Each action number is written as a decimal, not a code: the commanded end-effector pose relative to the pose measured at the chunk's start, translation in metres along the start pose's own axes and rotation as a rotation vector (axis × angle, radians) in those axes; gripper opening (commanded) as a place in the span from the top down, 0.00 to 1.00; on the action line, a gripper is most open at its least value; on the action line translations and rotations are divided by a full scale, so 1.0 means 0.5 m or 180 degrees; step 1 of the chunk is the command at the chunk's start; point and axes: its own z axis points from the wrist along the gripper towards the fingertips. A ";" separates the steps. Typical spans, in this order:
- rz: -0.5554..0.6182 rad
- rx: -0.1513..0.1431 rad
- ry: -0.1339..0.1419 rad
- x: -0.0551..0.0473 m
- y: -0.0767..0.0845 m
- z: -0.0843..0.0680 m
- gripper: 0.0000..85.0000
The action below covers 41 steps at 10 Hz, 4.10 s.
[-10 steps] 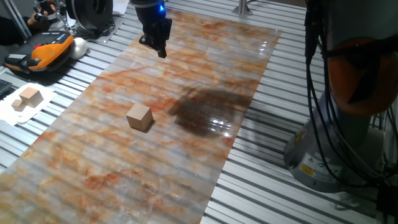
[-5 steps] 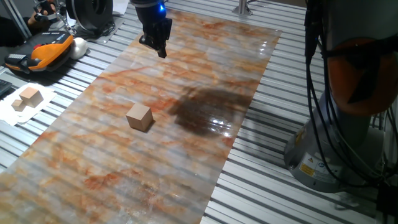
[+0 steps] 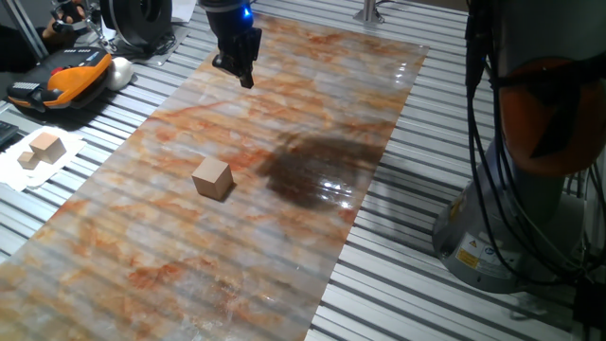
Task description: Approach and touch the side of the small block
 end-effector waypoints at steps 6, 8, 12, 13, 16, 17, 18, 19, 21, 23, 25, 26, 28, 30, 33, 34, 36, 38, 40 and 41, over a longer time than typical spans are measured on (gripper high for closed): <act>0.0108 -0.0059 -0.0017 0.000 0.000 0.000 1.00; 0.0229 -0.0259 -0.0074 0.000 0.000 0.000 1.00; 0.0161 -0.0302 0.0013 0.000 0.000 0.000 1.00; 0.0085 -0.0342 0.0095 0.000 0.000 0.000 1.00; 0.0120 -0.0111 -0.0169 0.000 0.000 0.000 1.00; -0.0016 -0.0043 -0.0135 0.000 0.000 0.000 1.00; -0.0033 -0.0160 -0.0180 0.000 0.000 0.000 1.00; -0.0030 -0.0209 -0.0217 0.000 0.000 0.000 1.00; -0.0002 -0.0249 -0.0244 0.000 0.000 0.000 1.00; 0.0068 -0.0211 -0.0204 0.000 0.000 0.000 1.00; 0.0119 -0.0159 -0.0215 0.000 -0.001 0.006 1.00; 0.0155 -0.0238 -0.0204 -0.007 -0.003 0.027 1.00; 0.0189 -0.0258 -0.0216 -0.029 0.007 0.068 1.00; 0.0237 -0.0284 -0.0212 -0.051 0.027 0.102 1.00; 0.0273 -0.0209 -0.0265 -0.077 0.069 0.176 1.00; 0.0267 -0.0238 -0.0272 -0.080 0.071 0.194 1.00; 0.0274 -0.0289 -0.0326 -0.084 0.074 0.228 1.00; 0.0300 -0.0342 -0.0343 -0.092 0.080 0.253 1.00; 0.0333 -0.0371 -0.0353 -0.096 0.092 0.277 1.00; 0.0356 -0.0395 -0.0358 -0.096 0.099 0.286 1.00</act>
